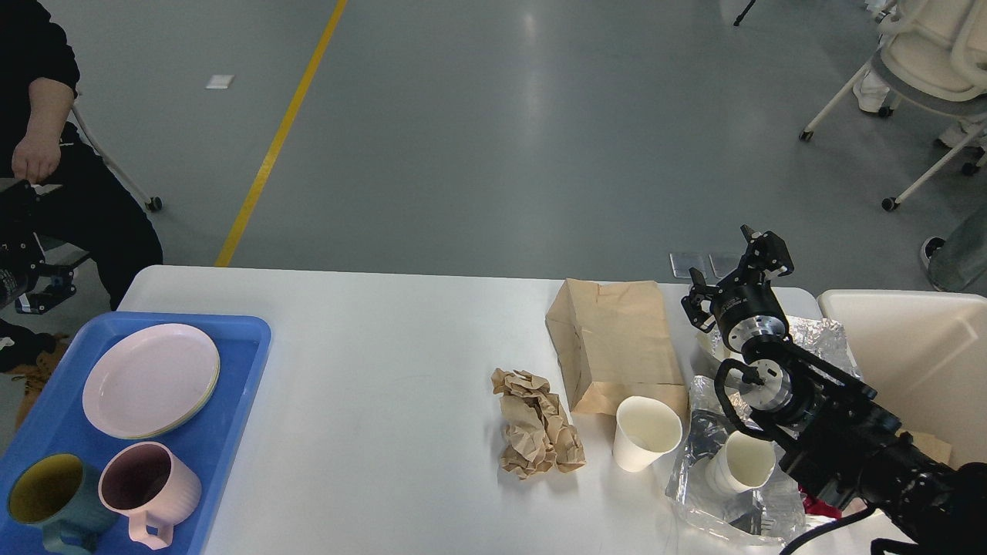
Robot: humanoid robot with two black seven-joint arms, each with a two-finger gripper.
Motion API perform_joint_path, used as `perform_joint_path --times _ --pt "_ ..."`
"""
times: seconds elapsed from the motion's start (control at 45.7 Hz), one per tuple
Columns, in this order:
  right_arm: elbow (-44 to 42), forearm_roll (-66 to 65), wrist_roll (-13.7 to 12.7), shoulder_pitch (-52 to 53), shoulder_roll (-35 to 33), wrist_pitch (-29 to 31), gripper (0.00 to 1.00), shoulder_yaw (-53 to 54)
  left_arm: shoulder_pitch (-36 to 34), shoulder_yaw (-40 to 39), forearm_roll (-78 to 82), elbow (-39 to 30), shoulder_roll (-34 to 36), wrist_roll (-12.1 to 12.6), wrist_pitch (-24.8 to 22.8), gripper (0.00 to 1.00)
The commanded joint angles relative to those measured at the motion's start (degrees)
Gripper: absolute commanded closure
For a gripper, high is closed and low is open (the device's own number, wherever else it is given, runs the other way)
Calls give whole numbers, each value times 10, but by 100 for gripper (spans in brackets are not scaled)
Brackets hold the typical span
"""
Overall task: Tidy desktop
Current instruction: 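Withdraw the left gripper upward away from the tray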
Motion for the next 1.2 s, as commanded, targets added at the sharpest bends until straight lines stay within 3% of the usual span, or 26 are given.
perform_joint_path --times 0.0,0.153,0.263,0.372,0.438,1.072,1.182 --pt "0 0 0 0 0 0 0 0 41 -167 2 -1 -26 -59 -6 4" --pt "0 0 0 -1 0 0 0 0 91 -387 0 -1 -63 -114 -6 4" --pt "0 0 0 -1 0 0 0 0 94 -493 -1 -1 -96 -91 9 4" --pt "0 0 0 0 0 0 0 0 88 -509 -3 -2 -112 -51 61 4" --pt "0 0 0 0 0 0 0 0 86 -510 -2 -2 -116 -41 78 4" --pt "0 0 0 0 0 0 0 0 68 -491 5 -6 -127 -37 81 4" --pt "0 0 0 0 0 0 0 0 69 -491 5 -6 -127 -36 64 4"
